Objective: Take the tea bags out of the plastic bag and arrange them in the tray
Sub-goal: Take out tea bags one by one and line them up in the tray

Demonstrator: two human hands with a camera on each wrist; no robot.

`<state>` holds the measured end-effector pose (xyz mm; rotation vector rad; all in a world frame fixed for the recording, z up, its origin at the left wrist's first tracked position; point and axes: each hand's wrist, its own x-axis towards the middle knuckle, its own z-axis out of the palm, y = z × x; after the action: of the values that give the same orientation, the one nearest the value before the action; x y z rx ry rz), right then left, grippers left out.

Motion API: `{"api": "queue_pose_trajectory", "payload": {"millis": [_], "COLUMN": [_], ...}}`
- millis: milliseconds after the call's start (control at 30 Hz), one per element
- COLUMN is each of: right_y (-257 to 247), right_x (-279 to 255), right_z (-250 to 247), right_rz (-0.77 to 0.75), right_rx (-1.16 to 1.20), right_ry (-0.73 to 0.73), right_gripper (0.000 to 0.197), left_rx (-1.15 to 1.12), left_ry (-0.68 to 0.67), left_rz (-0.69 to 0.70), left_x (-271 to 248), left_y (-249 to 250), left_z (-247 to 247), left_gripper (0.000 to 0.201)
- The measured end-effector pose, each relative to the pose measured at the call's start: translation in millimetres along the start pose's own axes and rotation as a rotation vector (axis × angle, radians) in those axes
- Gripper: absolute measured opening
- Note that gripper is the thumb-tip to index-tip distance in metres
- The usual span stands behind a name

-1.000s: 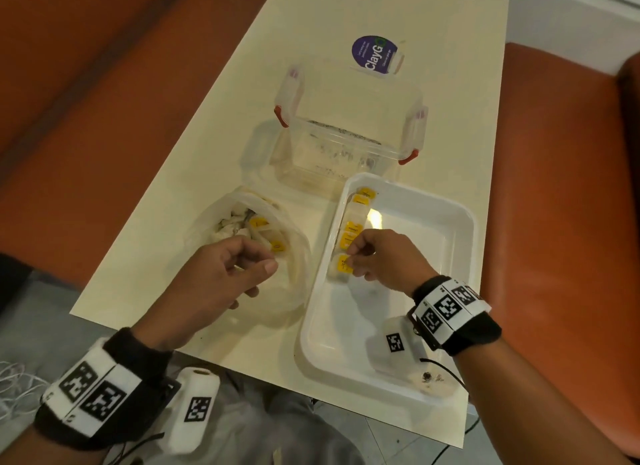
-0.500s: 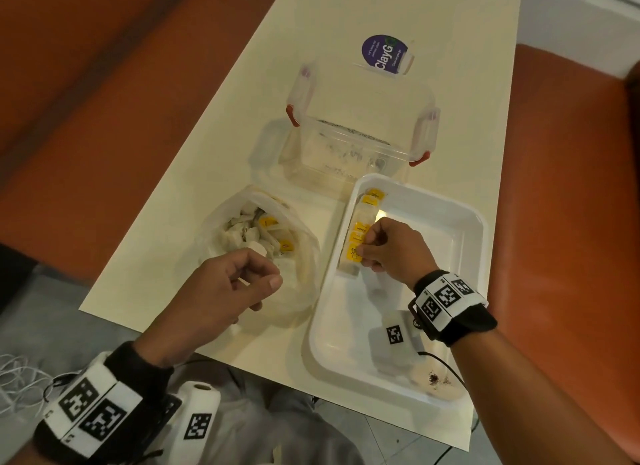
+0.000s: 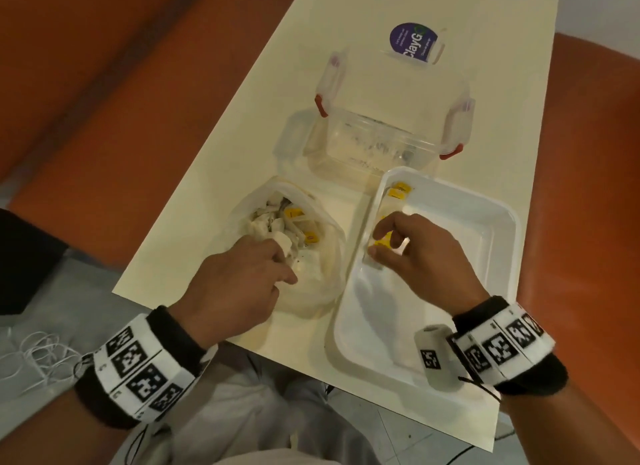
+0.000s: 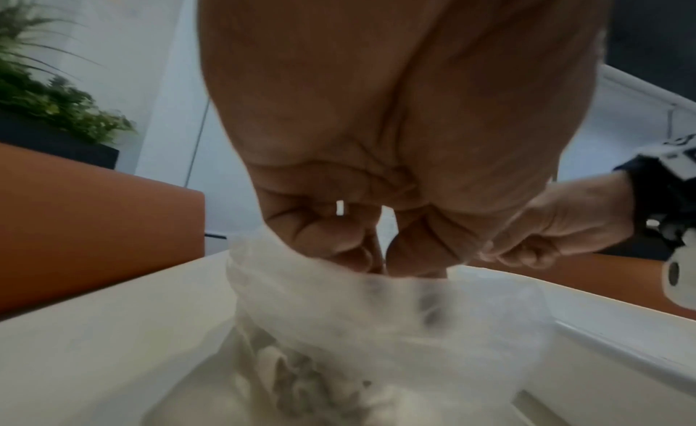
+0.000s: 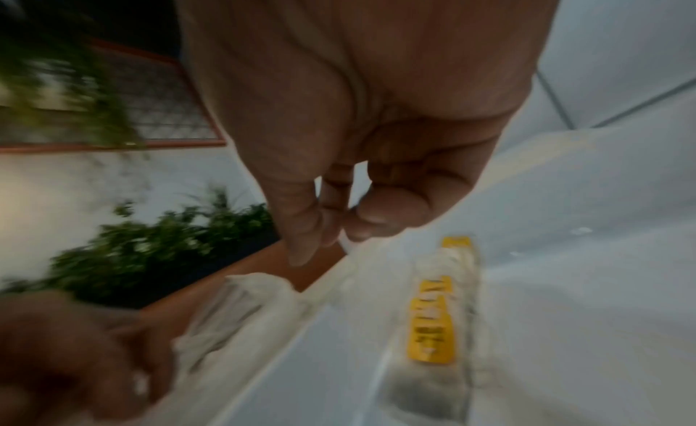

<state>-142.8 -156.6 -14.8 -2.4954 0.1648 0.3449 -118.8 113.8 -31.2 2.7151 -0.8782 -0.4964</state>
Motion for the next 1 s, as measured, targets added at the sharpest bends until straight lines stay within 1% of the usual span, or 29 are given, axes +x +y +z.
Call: {"api": "queue_pose_trajectory", "payload": {"millis": [67, 133, 167, 233, 300, 367, 400, 433, 467, 533, 567, 633, 700, 833, 1000], "right_y": [-24.3, -43.0, -50.0, -58.6, -60.2, -57.1, -54.9, -52.9, -51.1, -48.0, -47.7, -47.0, -46.3, -47.6, -48.3], "right_x": [-18.4, -27.7, -28.2, -23.0, -15.5, -10.1, -8.9, -8.3, -8.2, -8.3, -7.9, -6.7, -5.1, -6.4, -11.4], "right_z": [4.9, 18.1, 26.6, 43.4, 57.8, 69.2, 73.2, 75.6, 77.6, 80.5, 80.4, 80.0, 81.3, 83.5, 83.3], "right_rz": [-0.111, -0.177, -0.212, -0.299, -0.346, -0.382, -0.396, -0.401, -0.412, -0.448, -0.469, -0.508, -0.52, -0.495, -0.496], "right_rx": [-0.145, -0.306, -0.368, -0.472, -0.528, -0.576, -0.607, -0.637, -0.656, -0.666, -0.651, -0.621, -0.614, -0.598, -0.562], "right_ry": [-0.14, -0.251, -0.268, -0.248, -0.227, -0.206, -0.182, -0.156, -0.127, -0.079, -0.061, -0.048, -0.057, -0.071, -0.067], "right_gripper": [0.033, 0.052, 0.06, 0.065, 0.057, 0.034, 0.021, 0.01, 0.005, 0.009, 0.009, 0.009, 0.011, 0.021, 0.021], "left_rx": [0.07, 0.123, 0.112, 0.041, -0.026, -0.081, -0.069, -0.024, 0.045, 0.232, 0.305, 0.376, 0.397, 0.334, 0.057], "left_ry": [-0.042, -0.067, -0.078, -0.065, -0.015, 0.05, 0.075, 0.078, 0.041, -0.072, -0.101, -0.105, -0.085, -0.014, 0.005], "left_rz": [0.088, 0.123, 0.121, 0.091, 0.021, -0.034, -0.035, -0.024, -0.015, -0.007, -0.007, -0.012, -0.023, -0.045, -0.116], "left_x": [-3.7, -5.6, -5.5, -3.1, 1.0, 8.2, 13.7, 20.7, 28.2, 43.4, 48.7, 54.6, 56.1, 57.2, 63.2], "left_y": [-2.2, -5.3, -6.7, -8.8, -11.4, -13.8, -15.1, -16.5, -18.0, -20.2, -19.9, -18.4, -15.1, -14.7, -29.7], "left_z": [3.8, 7.4, 7.4, 4.2, -2.1, -10.1, -11.7, -11.5, -10.1, -5.1, -2.2, 3.6, 9.3, 15.0, 4.2], "left_gripper": [0.027, 0.022, 0.019, 0.023, 0.027, 0.021, 0.019, 0.024, 0.033, 0.049, 0.051, 0.051, 0.046, 0.04, 0.032]}}
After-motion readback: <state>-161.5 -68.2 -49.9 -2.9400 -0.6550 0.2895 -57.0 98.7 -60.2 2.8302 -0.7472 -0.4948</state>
